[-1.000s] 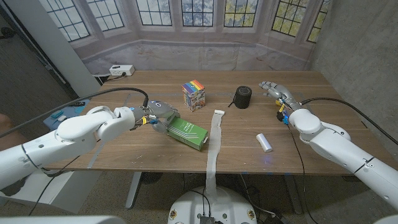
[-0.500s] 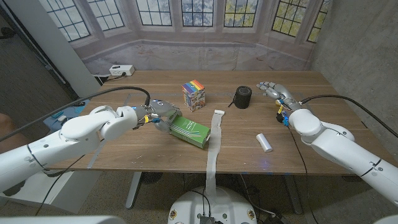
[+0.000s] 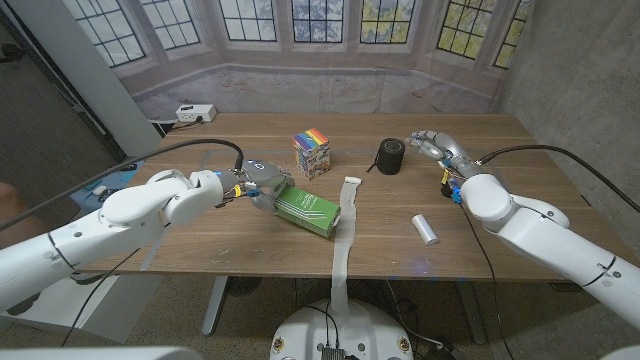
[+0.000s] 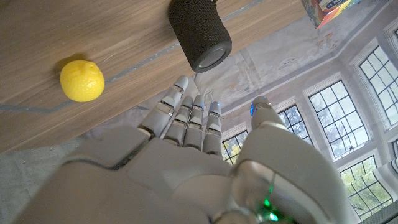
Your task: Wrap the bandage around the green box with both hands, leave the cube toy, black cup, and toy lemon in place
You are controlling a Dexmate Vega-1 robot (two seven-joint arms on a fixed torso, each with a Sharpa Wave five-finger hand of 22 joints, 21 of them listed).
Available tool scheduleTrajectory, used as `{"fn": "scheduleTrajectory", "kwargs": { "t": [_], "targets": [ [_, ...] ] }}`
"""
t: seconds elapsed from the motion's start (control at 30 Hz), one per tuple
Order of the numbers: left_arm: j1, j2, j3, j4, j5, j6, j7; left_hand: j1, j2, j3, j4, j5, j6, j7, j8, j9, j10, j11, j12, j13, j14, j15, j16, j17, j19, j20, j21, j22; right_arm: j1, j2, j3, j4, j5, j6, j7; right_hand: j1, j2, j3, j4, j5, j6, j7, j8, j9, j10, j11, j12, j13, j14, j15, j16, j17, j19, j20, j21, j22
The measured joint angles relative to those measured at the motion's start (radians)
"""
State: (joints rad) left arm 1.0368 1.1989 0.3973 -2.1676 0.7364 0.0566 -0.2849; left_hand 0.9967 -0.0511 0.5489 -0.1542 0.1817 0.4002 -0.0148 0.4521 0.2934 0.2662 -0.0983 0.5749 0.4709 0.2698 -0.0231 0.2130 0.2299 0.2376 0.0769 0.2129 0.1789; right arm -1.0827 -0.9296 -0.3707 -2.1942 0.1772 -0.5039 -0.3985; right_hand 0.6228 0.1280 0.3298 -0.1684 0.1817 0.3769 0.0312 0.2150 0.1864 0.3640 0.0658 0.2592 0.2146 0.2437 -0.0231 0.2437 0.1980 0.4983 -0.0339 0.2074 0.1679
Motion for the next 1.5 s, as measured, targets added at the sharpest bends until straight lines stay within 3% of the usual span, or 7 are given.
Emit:
{"fn": "scheduleTrajectory", "kwargs": {
  "t": [0.7,0.97,1.27,1.5],
  "targets": [
    [-0.008,-0.010,0.011,0.005,-0.009,-0.003,-0.004,-0.004,0.004,0.000,0.000,-0.001,0.002,0.002,0.014,0.003,0.000,0.000,0.000,0.009,0.000,0.000,0.000,0.000,0.000,0.000,-0.006,0.000,0.116,-0.001,-0.155,-0.101,-0.182,-0.252,0.048,0.100,-0.042,0.012,-0.012,0.000,0.120,-0.014,0.018,0.000,0.127,-0.020,0.033,0.007,0.119,-0.018,0.028,0.000,0.083,0.011,0.012,0.002],
    [-0.008,-0.013,0.015,0.002,-0.009,0.004,-0.007,-0.006,0.006,0.000,0.000,-0.001,0.002,0.002,0.014,0.006,0.000,0.000,0.000,0.009,0.000,0.000,0.000,0.005,0.000,0.000,-0.006,0.000,0.224,0.019,-0.298,-0.133,-0.298,-0.405,0.102,0.153,-0.058,0.012,-0.012,0.000,0.161,-0.023,0.023,0.000,0.184,-0.035,0.037,0.004,0.204,-0.025,0.057,0.009,0.160,0.000,0.032,0.007],
    [0.005,-0.008,0.012,-0.008,-0.009,0.018,-0.008,-0.007,0.007,0.000,0.000,-0.001,0.002,0.002,0.022,0.006,0.000,0.000,0.000,0.013,0.000,0.000,-0.001,0.005,0.000,0.000,-0.006,0.000,0.332,0.051,-0.442,-0.145,-0.406,-0.545,0.160,0.180,-0.066,0.012,-0.012,0.000,0.171,-0.027,0.023,0.000,0.198,-0.038,0.037,-0.002,0.222,-0.023,0.065,0.014,0.173,0.002,0.037,0.007],
    [0.016,-0.004,0.006,-0.015,-0.012,0.030,-0.006,-0.007,0.007,0.000,0.000,-0.001,0.002,0.002,0.023,0.006,0.000,0.000,0.000,0.014,0.000,0.000,-0.007,0.005,0.000,0.000,-0.006,0.000,0.390,0.070,-0.516,-0.138,-0.457,-0.600,0.191,0.213,-0.073,0.018,-0.018,0.000,0.185,-0.031,0.023,0.000,0.219,-0.040,0.037,-0.002,0.237,-0.026,0.075,0.014,0.180,0.001,0.037,0.012]
  ]
}}
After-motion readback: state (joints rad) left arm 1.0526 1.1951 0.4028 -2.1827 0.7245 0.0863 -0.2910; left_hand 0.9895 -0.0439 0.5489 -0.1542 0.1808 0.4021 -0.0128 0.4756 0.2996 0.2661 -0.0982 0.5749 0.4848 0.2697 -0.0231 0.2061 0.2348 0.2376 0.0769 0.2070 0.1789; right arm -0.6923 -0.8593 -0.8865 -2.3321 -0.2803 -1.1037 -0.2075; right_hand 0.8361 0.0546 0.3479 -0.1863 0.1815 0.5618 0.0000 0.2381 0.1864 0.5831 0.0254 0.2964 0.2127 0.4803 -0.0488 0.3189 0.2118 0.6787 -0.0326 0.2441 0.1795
